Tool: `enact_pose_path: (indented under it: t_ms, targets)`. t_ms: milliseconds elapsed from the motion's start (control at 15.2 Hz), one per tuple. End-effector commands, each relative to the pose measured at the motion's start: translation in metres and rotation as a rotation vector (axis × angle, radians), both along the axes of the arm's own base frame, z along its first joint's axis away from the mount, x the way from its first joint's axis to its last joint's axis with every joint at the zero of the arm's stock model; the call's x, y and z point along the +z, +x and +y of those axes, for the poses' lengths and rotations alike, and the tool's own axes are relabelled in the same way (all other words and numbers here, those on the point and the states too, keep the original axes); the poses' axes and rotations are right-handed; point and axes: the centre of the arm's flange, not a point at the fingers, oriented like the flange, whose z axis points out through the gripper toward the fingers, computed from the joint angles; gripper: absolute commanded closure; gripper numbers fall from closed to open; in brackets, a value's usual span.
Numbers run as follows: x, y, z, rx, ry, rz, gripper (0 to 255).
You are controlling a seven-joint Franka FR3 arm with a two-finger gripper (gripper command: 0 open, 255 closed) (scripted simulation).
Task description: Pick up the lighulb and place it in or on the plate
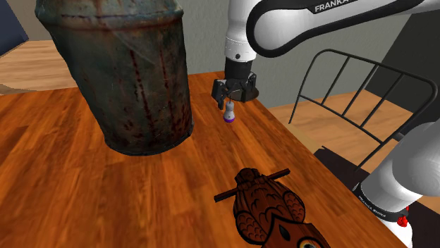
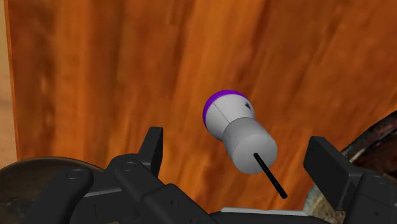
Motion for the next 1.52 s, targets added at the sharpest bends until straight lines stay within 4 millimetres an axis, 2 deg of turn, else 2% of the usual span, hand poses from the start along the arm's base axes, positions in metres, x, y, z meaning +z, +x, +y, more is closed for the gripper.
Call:
enact_pose_path:
  t_ms: [0, 396, 462, 1056, 1452]
  targets:
    - [-0.004, -0.001, 0.001, 0.000, 0.000, 0.000, 0]
    - [-0.004, -0.001, 0.001, 0.000, 0.000, 0.000, 0]
    - [-0.004, -0.001, 0.001, 0.000, 0.000, 0.000, 255]
    - [-0.004, -0.001, 0.001, 0.000, 0.000, 0.000, 255]
    - [0.028, -0.001, 0.001, 0.000, 0.000, 0.000, 255]
